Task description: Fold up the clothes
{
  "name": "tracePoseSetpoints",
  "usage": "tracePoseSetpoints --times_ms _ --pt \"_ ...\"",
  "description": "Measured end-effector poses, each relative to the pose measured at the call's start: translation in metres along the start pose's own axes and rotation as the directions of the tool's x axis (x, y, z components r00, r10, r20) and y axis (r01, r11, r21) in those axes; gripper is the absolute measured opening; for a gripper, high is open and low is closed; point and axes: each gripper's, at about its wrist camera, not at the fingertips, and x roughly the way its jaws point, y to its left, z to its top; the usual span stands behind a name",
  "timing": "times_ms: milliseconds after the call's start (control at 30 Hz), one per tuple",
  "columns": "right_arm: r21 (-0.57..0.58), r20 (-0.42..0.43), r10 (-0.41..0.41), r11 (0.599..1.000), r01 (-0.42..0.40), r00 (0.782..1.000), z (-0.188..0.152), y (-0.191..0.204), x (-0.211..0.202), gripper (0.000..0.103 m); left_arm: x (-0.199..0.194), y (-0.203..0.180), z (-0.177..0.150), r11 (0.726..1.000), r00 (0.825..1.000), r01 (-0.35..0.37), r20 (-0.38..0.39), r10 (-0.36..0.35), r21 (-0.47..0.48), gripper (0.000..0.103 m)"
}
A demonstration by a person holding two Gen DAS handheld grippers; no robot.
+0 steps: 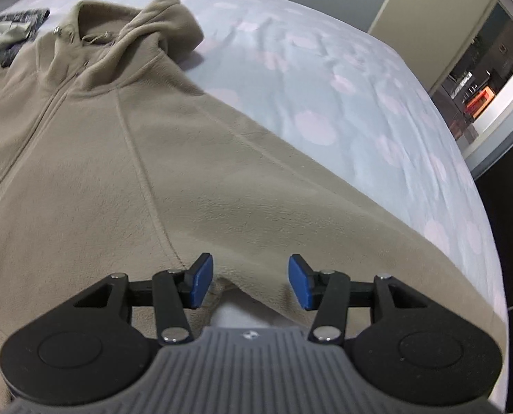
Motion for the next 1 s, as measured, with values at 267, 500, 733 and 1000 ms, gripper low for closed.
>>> tracePoseSetpoints --times_ms 267,500,733,1000 --pt "0.034 0.050 0.023 0.999 -0.025 0.998 -0.005 -0.006 -0.015 0.052 -0.099 -0.067 0.034 0.973 0.991 0.081 0.088 -0.102 0.216 0.017" --pt "0.089 0.090 0.052 0.994 -0.060 0.995 -0.019 -0.017 -0.028 0.052 -0.123 -0.053 0.032 0.936 0.994 -0.103 0.078 0.081 0.338 0.017" --pt "0.142 0.095 0.090 0.984 -0.103 0.991 -0.012 -0.032 -0.035 0.052 -0.083 -0.043 0.016 0.905 0.956 -0.292 0.054 0.289 0.310 0.024" --pt "0.118 0.143 0.141 0.980 -0.159 0.980 0.041 -0.044 -0.040 0.052 -0.104 -0.117 0.012 0.889 0.980 -0.189 0.136 0.144 0.418 0.062"
